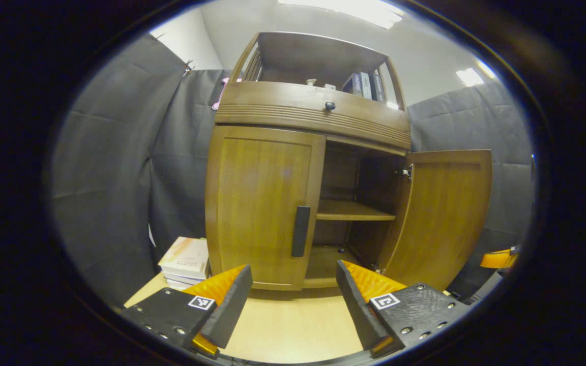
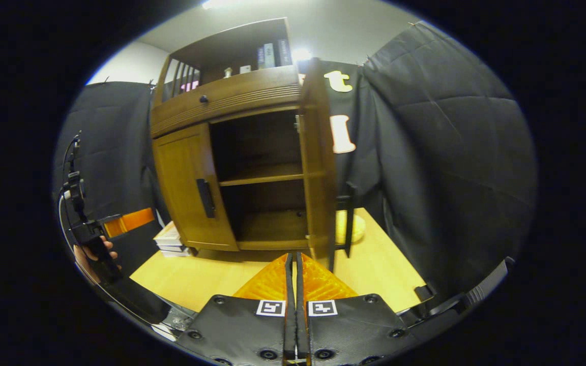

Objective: Open the right door of the double-door shoe cabinet with the right hand, and open the left door with the left hand.

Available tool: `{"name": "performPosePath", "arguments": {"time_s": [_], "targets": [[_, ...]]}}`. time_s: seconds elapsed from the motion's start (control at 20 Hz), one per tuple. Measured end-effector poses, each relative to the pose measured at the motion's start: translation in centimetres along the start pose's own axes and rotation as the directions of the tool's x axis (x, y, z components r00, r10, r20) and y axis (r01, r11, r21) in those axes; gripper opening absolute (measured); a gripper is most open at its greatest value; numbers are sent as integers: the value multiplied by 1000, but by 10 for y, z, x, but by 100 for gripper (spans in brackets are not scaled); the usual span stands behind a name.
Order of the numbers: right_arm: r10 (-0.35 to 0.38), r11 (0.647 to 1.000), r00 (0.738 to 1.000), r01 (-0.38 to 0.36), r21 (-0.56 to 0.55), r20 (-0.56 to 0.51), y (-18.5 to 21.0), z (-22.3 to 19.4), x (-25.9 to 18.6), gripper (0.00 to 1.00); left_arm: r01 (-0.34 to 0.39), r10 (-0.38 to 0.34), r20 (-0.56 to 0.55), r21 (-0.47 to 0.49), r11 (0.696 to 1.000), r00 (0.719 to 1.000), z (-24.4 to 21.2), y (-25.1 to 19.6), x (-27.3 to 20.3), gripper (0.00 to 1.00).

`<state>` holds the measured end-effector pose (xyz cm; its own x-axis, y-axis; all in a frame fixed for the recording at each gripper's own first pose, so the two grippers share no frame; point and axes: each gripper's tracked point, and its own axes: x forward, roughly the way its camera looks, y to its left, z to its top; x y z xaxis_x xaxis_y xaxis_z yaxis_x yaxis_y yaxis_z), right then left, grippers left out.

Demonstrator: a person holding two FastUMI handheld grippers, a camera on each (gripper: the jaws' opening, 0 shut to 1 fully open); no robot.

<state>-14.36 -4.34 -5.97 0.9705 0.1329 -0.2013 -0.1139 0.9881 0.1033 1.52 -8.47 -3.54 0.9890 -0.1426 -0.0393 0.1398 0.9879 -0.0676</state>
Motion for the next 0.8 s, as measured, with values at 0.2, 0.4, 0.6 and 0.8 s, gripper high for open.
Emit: {"name": "performPosePath", "arguments": {"time_s": [0.2,0.4,0.6,0.8], "targets": [[101,993,992,-97,-60,69,62,12,10,1,16,-16,17,8,1000,1000,8,12,4,94],[94,985,984,-70,-157,149,79,40,44,2,29,-29,21,6,1000,999,10,13,23,94],[77,992,983,-59,-113,164,81,42,80,1,17,-17,28,14,1000,999,22,15,57,94],[78,994,990,-67,-91,121,82,38,116,49,23,-23,21,9,1000,1000,24,14,94,94]]}}
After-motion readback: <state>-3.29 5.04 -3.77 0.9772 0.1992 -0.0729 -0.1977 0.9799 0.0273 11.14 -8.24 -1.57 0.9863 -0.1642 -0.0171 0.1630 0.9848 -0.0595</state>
